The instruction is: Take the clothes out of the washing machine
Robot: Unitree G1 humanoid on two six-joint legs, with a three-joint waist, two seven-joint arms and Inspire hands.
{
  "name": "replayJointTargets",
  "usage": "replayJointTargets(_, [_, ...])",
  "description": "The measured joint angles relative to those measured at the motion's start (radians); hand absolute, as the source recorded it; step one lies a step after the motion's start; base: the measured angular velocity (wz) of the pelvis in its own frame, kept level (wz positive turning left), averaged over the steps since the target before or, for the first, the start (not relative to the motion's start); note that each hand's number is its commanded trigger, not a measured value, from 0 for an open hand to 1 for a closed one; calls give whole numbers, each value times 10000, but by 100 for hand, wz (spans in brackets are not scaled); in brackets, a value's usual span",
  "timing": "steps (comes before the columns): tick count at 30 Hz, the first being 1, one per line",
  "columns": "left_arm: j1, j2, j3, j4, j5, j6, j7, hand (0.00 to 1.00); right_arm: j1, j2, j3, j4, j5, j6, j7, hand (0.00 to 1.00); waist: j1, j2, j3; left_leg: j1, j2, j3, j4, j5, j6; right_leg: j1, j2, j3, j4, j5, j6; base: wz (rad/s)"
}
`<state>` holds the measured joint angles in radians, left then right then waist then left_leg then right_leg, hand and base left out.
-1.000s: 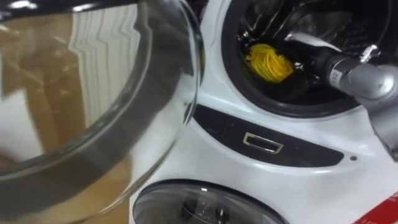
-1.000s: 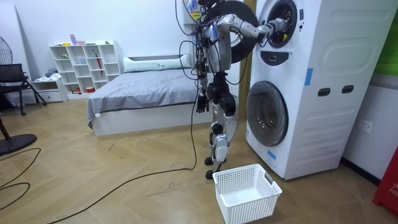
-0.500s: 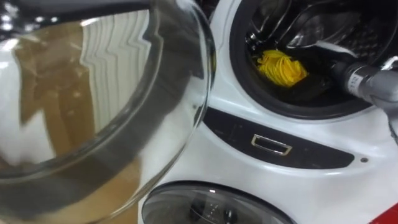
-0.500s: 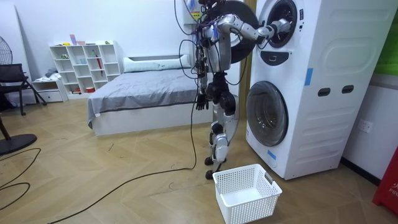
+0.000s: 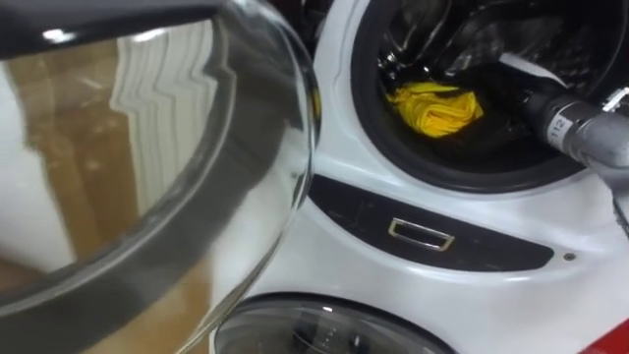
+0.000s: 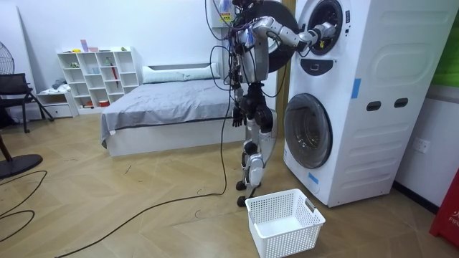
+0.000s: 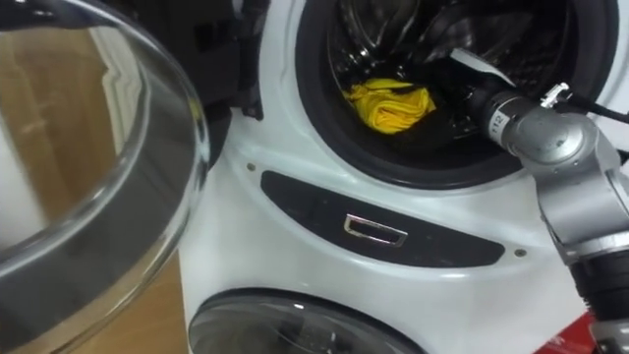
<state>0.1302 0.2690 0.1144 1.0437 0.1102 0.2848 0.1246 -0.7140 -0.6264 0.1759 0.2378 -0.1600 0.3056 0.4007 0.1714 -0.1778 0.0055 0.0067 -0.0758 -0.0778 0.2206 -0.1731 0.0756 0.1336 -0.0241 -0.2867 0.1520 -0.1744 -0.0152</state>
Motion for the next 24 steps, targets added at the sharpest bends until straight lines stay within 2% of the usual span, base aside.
replayJointTargets(3, [99, -3, 7, 1, -10, -25, 0, 0, 342, 1, -7, -1288, -524, 247, -255, 100, -113, -48, -42, -138, 25, 164, 0, 6, 10, -161, -1, 164, 5, 0, 0, -15])
replayJointTargets(5, [196, -23, 46, -23, -14, -95, 0, 0, 693, 9, -29, -2199, -1078, 299, -446, 100, -119, 13, -25, -151, 82, 470, -26, -15, 37, -240, 21, 493, 14, 1, 2, -23])
replayJointTargets(7, [300, -51, 128, -19, -13, -210, 2, 0, 1131, 6, -114, -3416, -1517, 389, -728, 100, -118, 19, -67, -153, 115, 624, -91, -19, 44, -342, 33, 748, 30, 1, 1, -33])
replayJointTargets(10, [594, -72, 117, 10, -10, -431, 43, 0, 1904, 21, -183, -5372, -1318, 380, -1167, 100, -204, 219, -70, 28, 131, 853, -231, -21, 48, -313, 20, 1002, 19, 1, 2, -30])
replayJointTargets(11, [697, -102, 110, 26, -9, -558, 107, 0, 2124, 32, -180, -5943, -1120, 292, -1194, 100, -323, 311, -75, 92, 136, 937, -235, -21, 48, -278, -9, 1105, 17, 0, 2, -18])
replayJointTargets(12, [755, -131, 111, 85, -4, -685, 244, 0, 2306, 51, -201, -6371, -632, 155, -1292, 100, -445, 386, -47, 146, 136, 959, -237, -21, 48, -229, -40, 1131, 13, 0, 3, -13])
replayJointTargets(13, [767, -133, 114, 117, -3, -752, 270, 0, 2426, 86, -239, -6548, -259, 108, -1373, 100, -534, 413, -29, 176, 136, 971, -238, -22, 47, -194, -52, 1131, 6, -1, 4, -4])
replayJointTargets(15, [772, -162, 111, 368, -3, -1014, 425, 0, 2917, 425, -437, -7141, 578, 10, -1633, 100, -719, 485, -1, 252, 154, 1005, -305, -27, 43, -155, -48, 1162, 7, -16, 29, -4])
replayJointTargets(19, [852, -350, 102, 384, -168, -1216, 640, 0, 3173, 706, -465, -7691, 1177, -219, -1893, 100, -903, 571, 16, 207, 193, 1073, -461, -43, 65, -333, -14, 1234, 26, -31, 52, -10])
replayJointTargets(20, [861, -405, 104, 421, -215, -1299, 661, 0, 3303, 779, -583, -7789, 1622, -314, -1944, 100, -975, 602, -4, 206, 196, 1083, -435, -43, 65, -317, -15, 1231, 27, -30, 52, 0])
replayJointTargets(21, [885, -465, 115, 453, -209, -1436, 681, 0, 3651, 825, -878, -8085, 2031, -380, -1988, 100, -963, 612, -59, 214, 195, 1071, -425, -43, 65, -294, -16, 1226, 32, -30, 52, 3])
replayJointTargets(22, [942, -490, 115, 452, -209, -1503, 685, 0, 3813, 836, -984, -8211, 2247, -489, -2053, 100, -972, 669, -69, 211, 195, 1070, -421, -43, 65, -291, -16, 1222, 30, -30, 52, 5])
replayJointTargets(24, [1265, -537, 117, 431, -206, -1649, 692, 0, 4342, 859, -1344, -8556, 3073, -908, -2198, 100, -1146, 693, -103, 220, 196, 1062, -421, -48, 66, -227, -16, 1221, 30, -30, 52, 0])
